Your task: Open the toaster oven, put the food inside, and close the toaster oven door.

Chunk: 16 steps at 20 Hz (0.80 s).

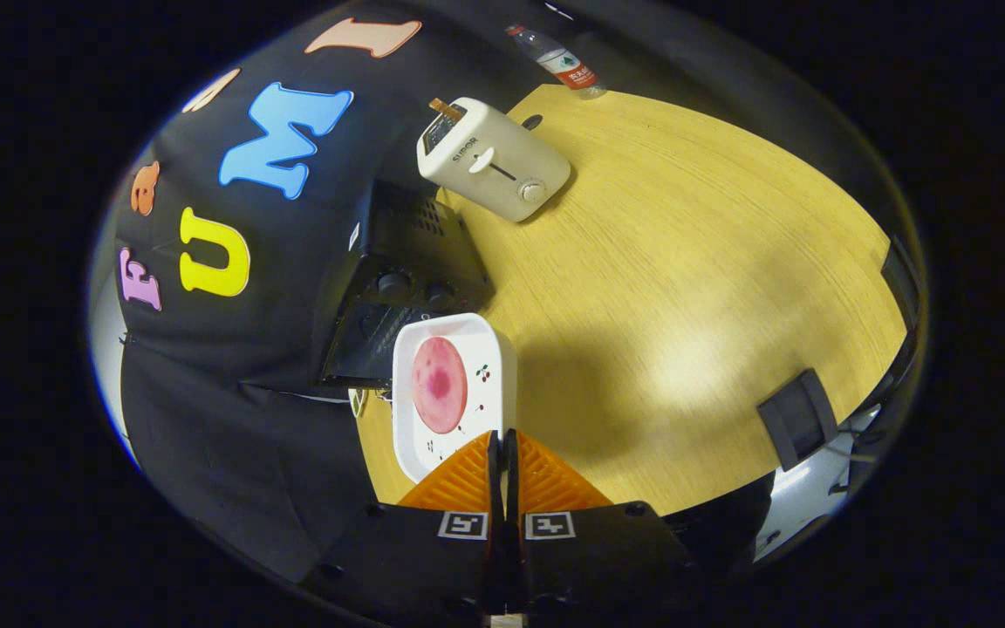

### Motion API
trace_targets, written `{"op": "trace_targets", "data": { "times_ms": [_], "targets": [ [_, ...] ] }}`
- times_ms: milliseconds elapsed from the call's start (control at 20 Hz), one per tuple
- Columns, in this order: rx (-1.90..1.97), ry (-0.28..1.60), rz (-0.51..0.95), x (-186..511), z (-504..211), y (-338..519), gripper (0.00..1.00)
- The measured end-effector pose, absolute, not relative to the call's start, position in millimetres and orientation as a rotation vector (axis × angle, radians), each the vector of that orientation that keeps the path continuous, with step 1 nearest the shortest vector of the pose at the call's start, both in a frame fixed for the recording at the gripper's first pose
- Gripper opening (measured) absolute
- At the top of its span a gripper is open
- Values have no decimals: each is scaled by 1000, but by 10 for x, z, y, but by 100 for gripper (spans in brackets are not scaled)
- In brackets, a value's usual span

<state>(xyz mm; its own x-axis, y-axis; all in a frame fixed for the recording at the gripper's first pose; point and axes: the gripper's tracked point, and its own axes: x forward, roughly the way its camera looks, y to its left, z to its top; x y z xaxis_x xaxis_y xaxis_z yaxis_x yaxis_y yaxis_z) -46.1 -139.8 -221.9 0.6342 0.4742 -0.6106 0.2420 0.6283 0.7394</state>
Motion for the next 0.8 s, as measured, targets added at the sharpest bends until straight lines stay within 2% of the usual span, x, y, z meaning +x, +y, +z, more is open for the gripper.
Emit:
{"op": "trace_targets", "data": {
  "times_ms": [450, 800],
  "targets": [
    [985, 885, 215, -648, -2077, -438, 2],
    [963, 884, 250, -397, -2046, 105, 2]
  ]
}}
